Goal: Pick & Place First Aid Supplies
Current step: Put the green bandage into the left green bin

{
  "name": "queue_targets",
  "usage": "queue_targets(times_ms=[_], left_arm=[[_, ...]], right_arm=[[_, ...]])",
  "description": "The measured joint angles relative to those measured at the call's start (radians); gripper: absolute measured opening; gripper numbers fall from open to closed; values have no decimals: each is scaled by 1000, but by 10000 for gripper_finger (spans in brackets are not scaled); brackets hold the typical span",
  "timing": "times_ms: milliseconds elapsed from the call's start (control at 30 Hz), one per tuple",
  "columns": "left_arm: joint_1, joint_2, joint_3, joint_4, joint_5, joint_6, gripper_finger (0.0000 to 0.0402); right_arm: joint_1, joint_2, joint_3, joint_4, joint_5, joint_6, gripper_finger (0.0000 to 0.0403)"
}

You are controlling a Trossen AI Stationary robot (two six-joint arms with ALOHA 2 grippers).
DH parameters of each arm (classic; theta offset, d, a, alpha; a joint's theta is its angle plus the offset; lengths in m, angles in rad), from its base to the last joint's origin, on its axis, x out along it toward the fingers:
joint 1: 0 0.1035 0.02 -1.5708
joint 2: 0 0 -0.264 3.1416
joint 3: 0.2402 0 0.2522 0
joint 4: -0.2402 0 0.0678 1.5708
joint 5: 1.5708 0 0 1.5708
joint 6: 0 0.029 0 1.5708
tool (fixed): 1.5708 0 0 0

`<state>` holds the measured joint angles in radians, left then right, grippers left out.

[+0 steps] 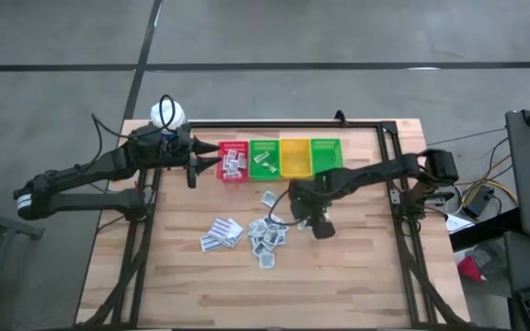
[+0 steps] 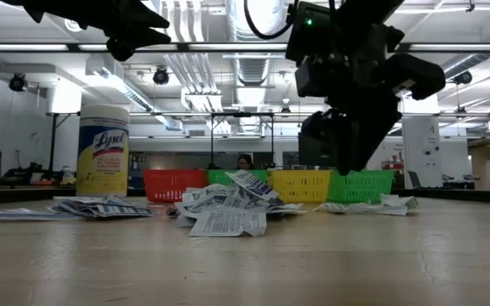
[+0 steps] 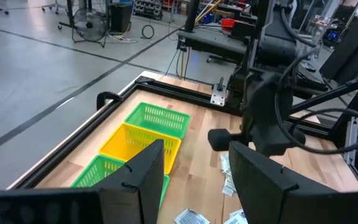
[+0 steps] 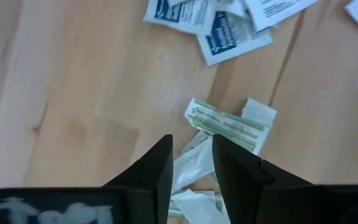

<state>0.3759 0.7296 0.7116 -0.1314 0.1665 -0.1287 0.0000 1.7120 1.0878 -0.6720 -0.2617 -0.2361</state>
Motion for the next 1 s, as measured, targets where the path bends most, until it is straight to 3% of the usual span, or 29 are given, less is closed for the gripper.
queue_targets(times_ms=[1000], left_arm=[[0, 0, 0, 0, 0, -23, 175]], right_arm=[[11, 119, 19, 79, 38, -168, 116]])
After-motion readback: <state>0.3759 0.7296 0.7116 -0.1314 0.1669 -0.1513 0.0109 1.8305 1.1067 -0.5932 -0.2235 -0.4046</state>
